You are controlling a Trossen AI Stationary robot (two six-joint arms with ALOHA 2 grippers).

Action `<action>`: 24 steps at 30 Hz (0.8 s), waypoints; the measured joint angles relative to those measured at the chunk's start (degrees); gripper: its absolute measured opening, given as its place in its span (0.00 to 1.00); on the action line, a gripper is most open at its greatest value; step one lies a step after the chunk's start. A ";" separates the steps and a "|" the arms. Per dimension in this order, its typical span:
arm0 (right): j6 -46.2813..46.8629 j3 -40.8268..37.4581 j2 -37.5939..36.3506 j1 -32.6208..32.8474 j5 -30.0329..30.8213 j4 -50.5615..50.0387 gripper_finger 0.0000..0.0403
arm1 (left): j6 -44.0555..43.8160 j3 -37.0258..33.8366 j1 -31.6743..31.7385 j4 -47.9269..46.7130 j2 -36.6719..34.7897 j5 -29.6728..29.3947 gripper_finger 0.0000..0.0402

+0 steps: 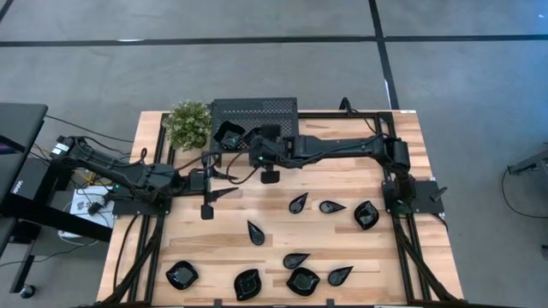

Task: Pick & Place Mini shaped plates
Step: Put the leaf shaped plate on the shelf, then stack the leaf shaped plate on top of the leaf shaped plate on the shelf

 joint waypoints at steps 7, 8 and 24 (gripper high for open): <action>-7.01 0.00 0.00 -2.99 -0.22 0.50 0.01 | 0.00 0.00 0.05 -0.07 0.00 -0.42 0.30; -7.36 0.00 0.00 -3.43 -0.21 0.45 0.01 | 0.01 0.00 0.03 -0.06 0.00 -0.24 0.30; -10.50 2.00 0.02 -2.42 2.48 -0.04 0.20 | 0.00 0.00 0.03 -0.19 0.00 -0.15 0.30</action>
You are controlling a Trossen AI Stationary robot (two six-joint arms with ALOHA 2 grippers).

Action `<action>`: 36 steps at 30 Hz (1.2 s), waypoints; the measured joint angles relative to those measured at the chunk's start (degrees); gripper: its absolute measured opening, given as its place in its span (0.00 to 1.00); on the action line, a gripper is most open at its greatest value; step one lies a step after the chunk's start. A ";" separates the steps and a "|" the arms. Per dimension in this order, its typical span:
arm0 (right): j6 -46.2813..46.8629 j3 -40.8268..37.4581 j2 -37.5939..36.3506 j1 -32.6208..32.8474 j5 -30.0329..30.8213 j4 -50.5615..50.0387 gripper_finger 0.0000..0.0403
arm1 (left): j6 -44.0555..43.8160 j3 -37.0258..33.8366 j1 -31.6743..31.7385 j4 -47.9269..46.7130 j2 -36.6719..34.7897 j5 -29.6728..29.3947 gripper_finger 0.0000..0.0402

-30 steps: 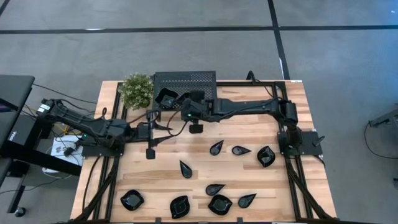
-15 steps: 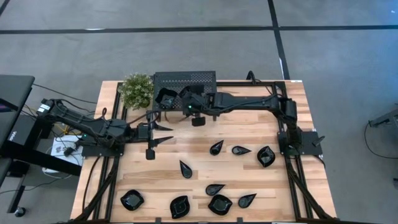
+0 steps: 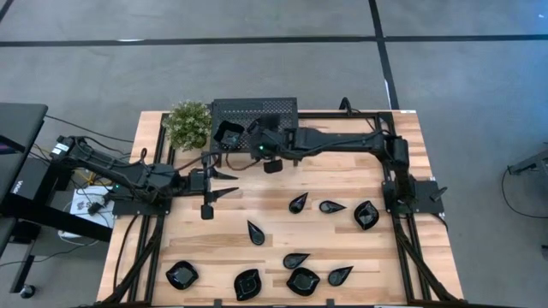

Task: Pick & Place Mini shaped plates
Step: Stack the leaf shaped plate on top of the leaf shaped plate on the shelf

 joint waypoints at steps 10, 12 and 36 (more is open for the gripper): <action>10.02 14.43 0.02 12.63 1.38 -22.07 0.21 | -9.33 -0.02 -2.32 -3.20 0.00 1.35 0.30; 15.69 17.24 -0.41 15.64 1.22 -30.16 0.22 | -9.45 -0.02 -3.74 -3.96 0.49 3.32 0.30; 43.02 -36.34 -19.77 35.27 0.29 17.49 0.22 | -57.61 0.11 -10.32 -3.94 27.13 26.78 0.30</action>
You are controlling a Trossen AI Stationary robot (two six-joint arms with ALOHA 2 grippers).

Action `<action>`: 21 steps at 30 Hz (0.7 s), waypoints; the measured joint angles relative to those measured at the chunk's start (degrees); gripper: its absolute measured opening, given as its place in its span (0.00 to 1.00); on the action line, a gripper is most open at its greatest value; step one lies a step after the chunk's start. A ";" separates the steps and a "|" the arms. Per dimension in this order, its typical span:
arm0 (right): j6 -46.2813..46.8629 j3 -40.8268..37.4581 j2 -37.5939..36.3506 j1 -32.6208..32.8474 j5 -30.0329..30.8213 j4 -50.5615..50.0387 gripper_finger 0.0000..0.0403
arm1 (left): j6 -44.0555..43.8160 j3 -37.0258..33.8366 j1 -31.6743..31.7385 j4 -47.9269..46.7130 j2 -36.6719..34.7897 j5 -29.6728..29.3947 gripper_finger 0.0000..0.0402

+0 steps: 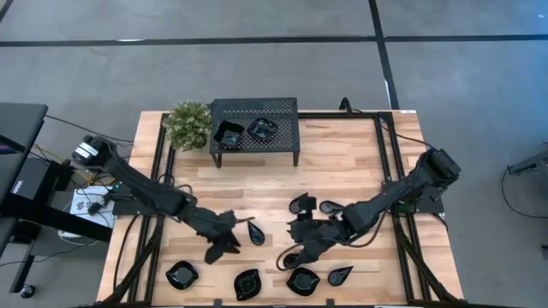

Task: Pick & Place Mini shaped plates
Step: Stack the leaf shaped plate on top of the leaf shaped plate on the shelf

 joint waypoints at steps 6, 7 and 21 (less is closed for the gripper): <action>1.83 0.13 -0.12 -1.07 0.03 0.41 0.22 | -16.69 1.06 0.00 0.36 9.31 8.60 0.30; 1.85 0.13 -0.12 -1.35 0.01 0.41 0.22 | -17.87 1.87 0.00 0.25 10.89 9.91 0.30; 1.85 0.22 -0.10 -1.67 -0.06 -0.74 0.22 | -12.05 10.21 0.39 -1.13 19.69 17.90 0.25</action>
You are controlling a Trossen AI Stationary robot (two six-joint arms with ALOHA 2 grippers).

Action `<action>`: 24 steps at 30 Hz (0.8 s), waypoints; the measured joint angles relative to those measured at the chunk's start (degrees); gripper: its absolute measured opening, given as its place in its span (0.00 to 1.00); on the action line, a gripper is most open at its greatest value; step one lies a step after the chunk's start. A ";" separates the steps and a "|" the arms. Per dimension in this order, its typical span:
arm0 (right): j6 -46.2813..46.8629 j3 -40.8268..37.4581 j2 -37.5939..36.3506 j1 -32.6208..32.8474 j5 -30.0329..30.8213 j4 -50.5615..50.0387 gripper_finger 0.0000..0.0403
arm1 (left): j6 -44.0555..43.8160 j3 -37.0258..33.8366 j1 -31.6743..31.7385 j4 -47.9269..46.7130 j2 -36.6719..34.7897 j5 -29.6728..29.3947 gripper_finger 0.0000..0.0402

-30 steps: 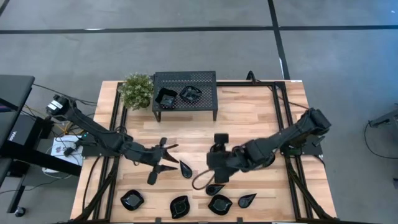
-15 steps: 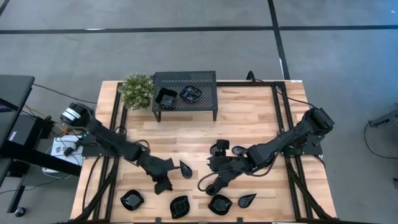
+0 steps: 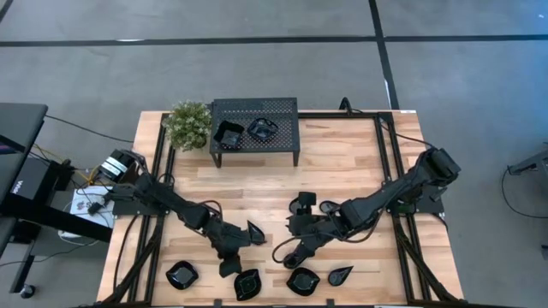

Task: Pick & Place Mini shaped plates
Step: Stack the leaf shaped plate on top of the leaf shaped plate on the shelf

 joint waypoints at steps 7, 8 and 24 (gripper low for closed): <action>-0.30 0.00 0.02 -0.12 -0.09 -0.49 0.22 | 6.83 0.00 -0.34 -0.43 1.11 -4.01 0.34; -1.23 0.00 0.02 -0.12 -0.12 -0.53 0.22 | 8.25 0.00 -0.38 -0.78 1.11 -4.79 0.36; -8.61 0.02 0.04 -1.78 -0.18 -0.07 0.22 | 27.78 -0.02 -2.81 -20.13 -4.12 -5.80 0.37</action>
